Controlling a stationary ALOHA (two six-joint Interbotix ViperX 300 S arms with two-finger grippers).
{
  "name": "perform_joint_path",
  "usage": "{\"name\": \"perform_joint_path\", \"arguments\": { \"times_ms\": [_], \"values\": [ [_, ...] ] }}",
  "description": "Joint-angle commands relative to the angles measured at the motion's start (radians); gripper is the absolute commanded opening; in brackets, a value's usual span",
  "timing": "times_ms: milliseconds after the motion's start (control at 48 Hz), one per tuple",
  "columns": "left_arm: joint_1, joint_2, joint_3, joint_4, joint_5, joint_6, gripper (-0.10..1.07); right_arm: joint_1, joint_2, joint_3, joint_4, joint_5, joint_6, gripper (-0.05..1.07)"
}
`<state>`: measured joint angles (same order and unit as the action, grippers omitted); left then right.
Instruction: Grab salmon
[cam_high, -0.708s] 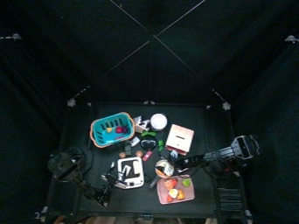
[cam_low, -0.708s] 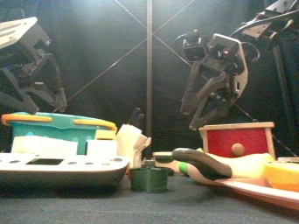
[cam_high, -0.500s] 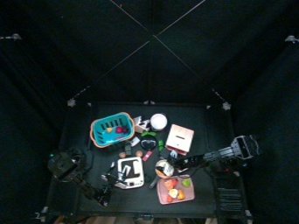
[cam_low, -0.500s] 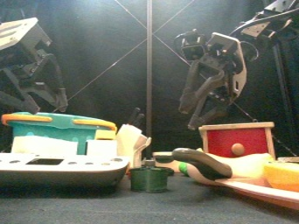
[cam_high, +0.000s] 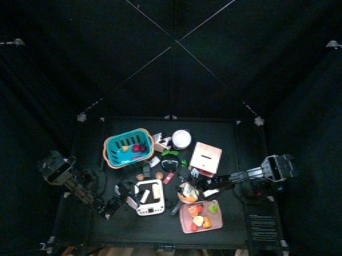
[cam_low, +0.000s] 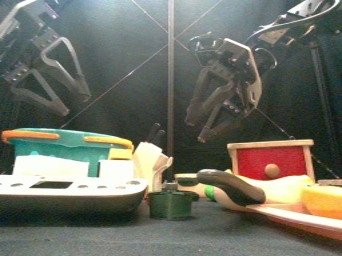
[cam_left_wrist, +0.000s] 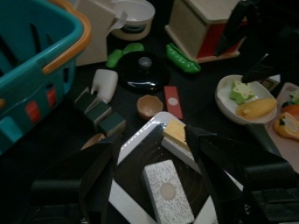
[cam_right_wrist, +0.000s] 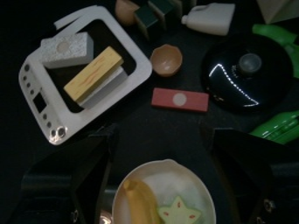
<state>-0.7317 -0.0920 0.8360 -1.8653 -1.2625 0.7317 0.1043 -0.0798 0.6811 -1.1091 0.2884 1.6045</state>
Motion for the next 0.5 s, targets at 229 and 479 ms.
{"name": "perform_joint_path", "arguments": {
  "times_ms": [229, 479],
  "values": [
    [0.319, -0.181, 0.167, 0.453, 0.313, 0.005, 0.93, -0.140, -0.023, -0.046, 0.106, -0.009, 0.000, 1.01],
    [0.607, -0.342, 0.229, 0.615, 0.693, 0.009, 0.93, -0.221, -0.032, -0.055, 0.241, -0.005, -0.003, 1.01]
  ]
}}
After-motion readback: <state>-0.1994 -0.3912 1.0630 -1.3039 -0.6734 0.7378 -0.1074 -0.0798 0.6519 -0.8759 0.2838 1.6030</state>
